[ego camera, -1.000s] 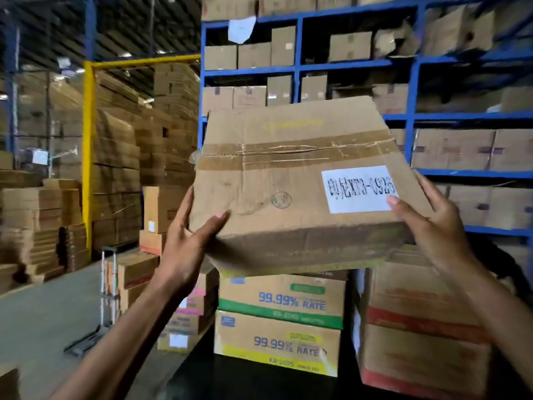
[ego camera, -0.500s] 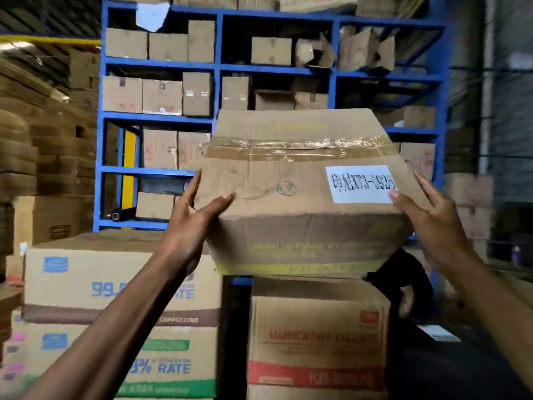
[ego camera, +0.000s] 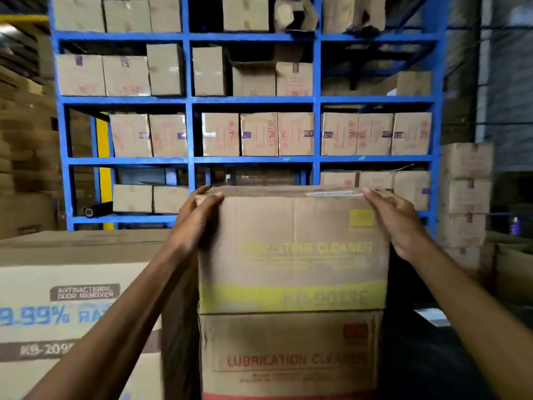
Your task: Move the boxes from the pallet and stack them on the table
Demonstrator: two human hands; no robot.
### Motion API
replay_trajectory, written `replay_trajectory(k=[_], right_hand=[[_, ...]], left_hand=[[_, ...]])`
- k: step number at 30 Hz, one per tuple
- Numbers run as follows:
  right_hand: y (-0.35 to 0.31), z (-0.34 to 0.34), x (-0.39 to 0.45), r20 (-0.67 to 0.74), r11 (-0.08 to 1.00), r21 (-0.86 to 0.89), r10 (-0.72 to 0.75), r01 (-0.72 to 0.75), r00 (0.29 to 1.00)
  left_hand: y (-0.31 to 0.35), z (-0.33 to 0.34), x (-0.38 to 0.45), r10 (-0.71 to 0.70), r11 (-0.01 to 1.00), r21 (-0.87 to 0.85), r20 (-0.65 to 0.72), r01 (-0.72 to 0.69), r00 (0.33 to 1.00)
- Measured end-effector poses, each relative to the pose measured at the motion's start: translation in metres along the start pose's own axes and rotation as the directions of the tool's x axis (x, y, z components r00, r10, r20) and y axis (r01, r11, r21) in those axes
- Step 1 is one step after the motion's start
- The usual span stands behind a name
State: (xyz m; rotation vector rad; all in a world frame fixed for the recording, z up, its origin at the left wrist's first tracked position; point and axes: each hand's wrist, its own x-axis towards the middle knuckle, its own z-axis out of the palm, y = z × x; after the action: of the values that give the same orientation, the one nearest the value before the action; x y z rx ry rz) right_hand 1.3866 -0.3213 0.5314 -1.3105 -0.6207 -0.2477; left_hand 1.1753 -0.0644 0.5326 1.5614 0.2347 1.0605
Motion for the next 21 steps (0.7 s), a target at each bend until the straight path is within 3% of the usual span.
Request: replay_trajectory(k=[4, 10, 15, 19, 21], right_hand=[[0.016, 0.008, 0.015, -0.021, 0.999, 0.038, 0.022, -0.022, 1.0], [0.02, 0.01, 0.011, -0.042, 0.998, 0.028, -0.055, 0.056, 0.998], [0.017, 0.013, -0.003, -0.083, 0.991, -0.118, -0.078, 0.068, 0.993], [0.026, 0.028, -0.038, -0.209, 0.91, -0.377, -0.267, 0.175, 0.941], [0.038, 0.045, -0.075, -0.211, 0.87, -0.41, -0.382, 0.273, 0.9]], left_hand=[[-0.009, 0.014, 0.013, 0.025, 0.997, 0.077, -0.056, -0.021, 0.998], [-0.013, 0.014, 0.011, 0.056, 0.992, 0.121, -0.08, -0.046, 0.995], [-0.009, 0.013, -0.007, 0.082, 0.985, 0.158, -0.059, -0.071, 0.995], [-0.009, 0.004, -0.039, 0.038, 0.993, 0.11, -0.056, -0.032, 0.998], [-0.011, -0.009, -0.061, 0.03, 0.995, 0.092, -0.015, -0.029, 0.999]])
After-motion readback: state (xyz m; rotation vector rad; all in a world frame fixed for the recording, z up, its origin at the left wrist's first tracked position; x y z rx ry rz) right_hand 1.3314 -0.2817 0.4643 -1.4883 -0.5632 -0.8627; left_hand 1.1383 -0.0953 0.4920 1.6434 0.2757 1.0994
